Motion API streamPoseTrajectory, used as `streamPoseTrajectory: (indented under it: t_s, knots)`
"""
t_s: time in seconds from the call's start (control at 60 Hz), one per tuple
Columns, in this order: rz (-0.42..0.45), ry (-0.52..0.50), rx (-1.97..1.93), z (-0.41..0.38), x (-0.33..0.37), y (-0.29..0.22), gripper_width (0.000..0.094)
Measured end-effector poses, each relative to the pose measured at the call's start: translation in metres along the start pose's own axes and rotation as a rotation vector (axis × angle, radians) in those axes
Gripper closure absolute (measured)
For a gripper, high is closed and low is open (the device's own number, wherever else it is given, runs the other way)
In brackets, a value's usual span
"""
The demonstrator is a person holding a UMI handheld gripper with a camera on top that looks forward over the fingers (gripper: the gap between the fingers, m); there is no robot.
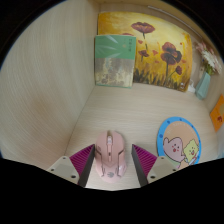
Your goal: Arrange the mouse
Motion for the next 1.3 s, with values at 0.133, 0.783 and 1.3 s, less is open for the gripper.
streamPoseTrajectory:
  t_s: [0.133, 0.783, 1.3]
  knots:
    - [-0.009, 0.011, -0.044, -0.001, -0.008, 0.003, 0.0311]
    - [0.013, -0.004, -0.035, 0.02, 0.009, -0.046, 0.0545]
    - [0.244, 0.101, -0.035, 0.223, 0.107, -0.174, 0.0549]
Point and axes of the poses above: the point between the fingertips, and its own axes, seen from behind it with the camera up: z to the right, y down, x backward, against the way the camera looks, the point moved 1 cm from there along x, backward, against the way the camera looks, and after that the axes turned 1 degree about x, right-handed, at the moved point
